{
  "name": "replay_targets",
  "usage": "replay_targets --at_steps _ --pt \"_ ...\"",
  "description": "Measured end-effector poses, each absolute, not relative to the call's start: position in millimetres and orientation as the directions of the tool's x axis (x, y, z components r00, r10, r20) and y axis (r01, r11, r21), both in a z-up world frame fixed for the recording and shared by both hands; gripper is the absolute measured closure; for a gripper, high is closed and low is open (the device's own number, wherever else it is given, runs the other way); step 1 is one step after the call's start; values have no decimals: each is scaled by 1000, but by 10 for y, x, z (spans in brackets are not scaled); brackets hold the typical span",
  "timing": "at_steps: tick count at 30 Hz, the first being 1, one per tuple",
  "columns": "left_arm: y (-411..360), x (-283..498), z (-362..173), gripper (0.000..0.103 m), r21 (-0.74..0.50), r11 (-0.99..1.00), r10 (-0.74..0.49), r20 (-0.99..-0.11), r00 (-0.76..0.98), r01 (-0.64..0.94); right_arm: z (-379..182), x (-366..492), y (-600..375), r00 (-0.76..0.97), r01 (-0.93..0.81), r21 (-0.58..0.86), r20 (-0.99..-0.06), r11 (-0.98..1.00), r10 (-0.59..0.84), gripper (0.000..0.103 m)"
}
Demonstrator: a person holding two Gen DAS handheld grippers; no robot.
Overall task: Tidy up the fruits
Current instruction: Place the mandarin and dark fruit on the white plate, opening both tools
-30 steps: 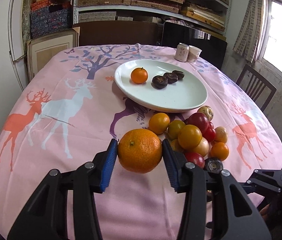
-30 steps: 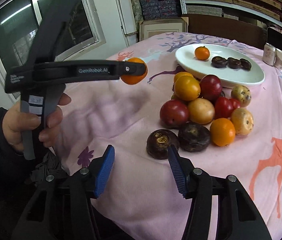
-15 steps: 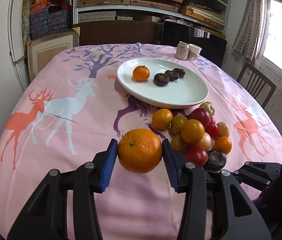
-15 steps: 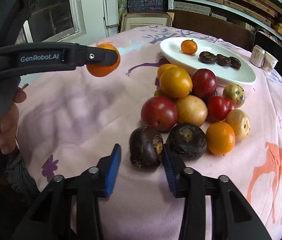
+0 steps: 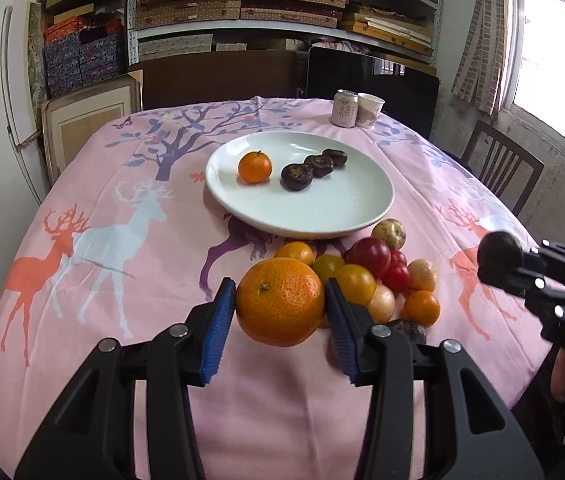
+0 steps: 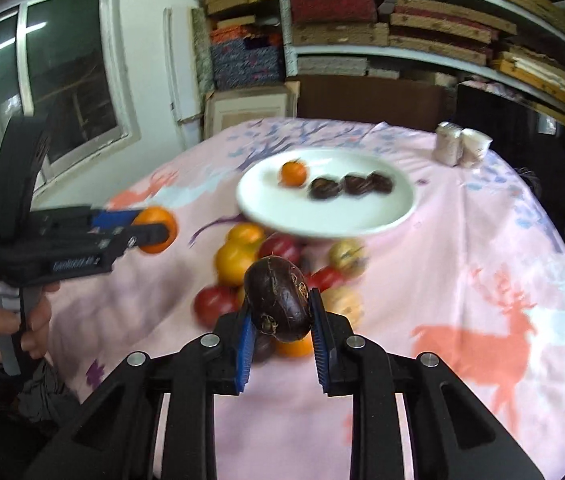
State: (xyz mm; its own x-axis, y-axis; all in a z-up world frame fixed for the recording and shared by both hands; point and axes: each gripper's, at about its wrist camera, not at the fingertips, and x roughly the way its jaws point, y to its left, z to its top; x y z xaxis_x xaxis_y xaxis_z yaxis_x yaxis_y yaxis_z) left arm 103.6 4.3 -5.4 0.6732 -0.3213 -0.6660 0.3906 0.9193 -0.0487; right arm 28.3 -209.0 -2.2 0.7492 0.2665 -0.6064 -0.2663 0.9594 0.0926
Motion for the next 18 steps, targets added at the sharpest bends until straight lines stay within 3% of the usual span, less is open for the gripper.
replay_targets --at_steps 8,18 --pt "-470 1755 259 58 -52 905 -352 -650 674 423 522 1184 -2554 793 -223 110 -558 969 246 77" --pt "-715 2732 -214 57 1 932 -243 -738 629 362 -37 2336 -2541 693 -193 115 -687 974 218 77"
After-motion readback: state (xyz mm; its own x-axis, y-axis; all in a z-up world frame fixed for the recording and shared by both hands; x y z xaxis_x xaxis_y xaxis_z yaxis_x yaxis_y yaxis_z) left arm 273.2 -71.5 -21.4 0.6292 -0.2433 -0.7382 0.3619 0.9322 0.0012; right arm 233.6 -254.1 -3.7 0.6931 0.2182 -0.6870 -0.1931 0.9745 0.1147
